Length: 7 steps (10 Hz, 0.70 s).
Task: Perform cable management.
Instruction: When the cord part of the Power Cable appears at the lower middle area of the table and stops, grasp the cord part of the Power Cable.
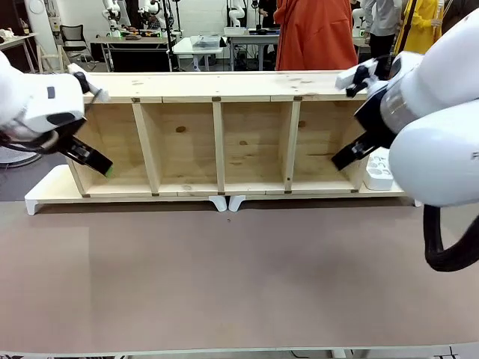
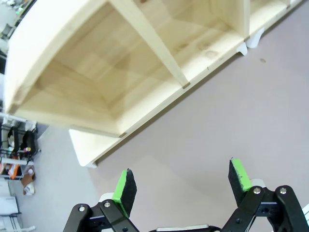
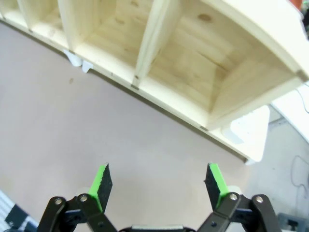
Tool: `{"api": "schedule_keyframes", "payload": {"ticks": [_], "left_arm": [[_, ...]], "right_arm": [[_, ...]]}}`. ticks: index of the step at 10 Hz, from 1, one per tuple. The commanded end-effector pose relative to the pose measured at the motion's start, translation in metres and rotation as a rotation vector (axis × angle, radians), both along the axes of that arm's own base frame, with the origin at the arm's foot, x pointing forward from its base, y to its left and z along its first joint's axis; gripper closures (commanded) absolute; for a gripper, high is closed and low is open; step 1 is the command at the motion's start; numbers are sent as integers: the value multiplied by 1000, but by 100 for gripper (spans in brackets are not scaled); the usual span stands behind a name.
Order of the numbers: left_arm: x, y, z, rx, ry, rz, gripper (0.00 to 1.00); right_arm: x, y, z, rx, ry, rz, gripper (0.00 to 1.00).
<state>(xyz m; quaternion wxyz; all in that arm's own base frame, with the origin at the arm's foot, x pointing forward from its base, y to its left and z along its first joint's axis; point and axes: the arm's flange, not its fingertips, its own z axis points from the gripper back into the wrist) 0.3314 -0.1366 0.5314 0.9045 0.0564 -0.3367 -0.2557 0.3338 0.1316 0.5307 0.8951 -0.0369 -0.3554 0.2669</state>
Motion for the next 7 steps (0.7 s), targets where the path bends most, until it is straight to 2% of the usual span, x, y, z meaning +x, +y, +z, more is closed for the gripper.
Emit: {"api": "schedule_keyframes", "payload": {"ticks": [1,4,7], "left_arm": [[-126,53,-90,12,-60,83,0],[-161,81,-105,-37,-97,119,0],[-166,108,-129,-106,-71,148,0]], "right_arm": [[-116,-50,-77,23,-52,-62,0],[-147,-74,-85,82,-92,-127,0],[-158,-88,-97,139,-96,-151,0]]}}
